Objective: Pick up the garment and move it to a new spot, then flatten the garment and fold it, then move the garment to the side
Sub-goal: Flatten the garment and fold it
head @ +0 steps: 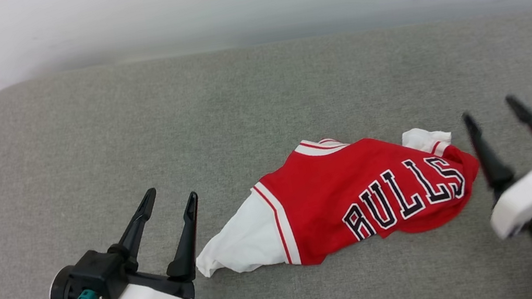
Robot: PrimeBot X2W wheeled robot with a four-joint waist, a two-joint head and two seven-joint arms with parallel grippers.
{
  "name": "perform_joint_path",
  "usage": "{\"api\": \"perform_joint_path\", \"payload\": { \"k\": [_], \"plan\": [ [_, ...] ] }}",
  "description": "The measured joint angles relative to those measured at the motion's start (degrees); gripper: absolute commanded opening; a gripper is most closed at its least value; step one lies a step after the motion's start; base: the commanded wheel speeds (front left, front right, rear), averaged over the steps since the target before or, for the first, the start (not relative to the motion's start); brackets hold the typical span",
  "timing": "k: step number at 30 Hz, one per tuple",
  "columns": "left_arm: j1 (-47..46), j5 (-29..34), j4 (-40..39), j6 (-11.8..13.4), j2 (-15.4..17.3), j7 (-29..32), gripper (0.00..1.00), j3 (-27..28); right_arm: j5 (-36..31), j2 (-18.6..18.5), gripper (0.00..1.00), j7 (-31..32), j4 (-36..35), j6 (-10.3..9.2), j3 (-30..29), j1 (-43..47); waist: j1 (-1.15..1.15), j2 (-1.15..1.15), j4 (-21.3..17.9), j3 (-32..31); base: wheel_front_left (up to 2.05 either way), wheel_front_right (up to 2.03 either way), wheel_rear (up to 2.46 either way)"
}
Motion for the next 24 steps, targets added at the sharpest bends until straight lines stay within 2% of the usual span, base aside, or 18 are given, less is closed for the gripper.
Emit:
{"api": "perform_joint_path", "payload": {
  "k": [4,9,13,18,24],
  "plan": [
    [-0.26,1.15,-0.38,-1.72,-1.77,-0.05,1.00,1.01,4.93,-7.80,1.00,14.86,-0.12,-0.02,2.63,-6.69,0.00,0.00,1.23,1.59,0.00,0.00,0.00],
    [-1.11,1.94,0.19,-3.71,-3.87,-0.09,1.00,1.32,12.77,-14.96,1.00,37.04,1.08,-0.01,6.86,-14.05,0.00,0.00,3.30,3.81,0.00,0.00,0.00],
    [-2.01,2.71,0.65,-4.83,-5.57,-0.16,1.00,1.82,20.19,-18.39,1.00,52.82,2.44,0.01,9.99,-18.37,0.00,0.00,5.36,5.63,0.00,0.00,0.00],
    [-3.38,3.38,1.15,-5.94,-7.99,-0.16,1.00,2.14,21.87,-20.18,1.00,64.58,5.58,-0.02,9.39,-22.53,0.00,0.00,8.23,7.88,0.00,0.00,0.00],
    [-4.33,4.20,1.44,-6.67,-9.87,-0.16,1.00,2.53,20.91,-21.32,1.00,68.65,9.16,-0.02,10.10,-23.83,0.00,0.00,11.83,10.37,0.00,0.00,0.00]
  ]
}}
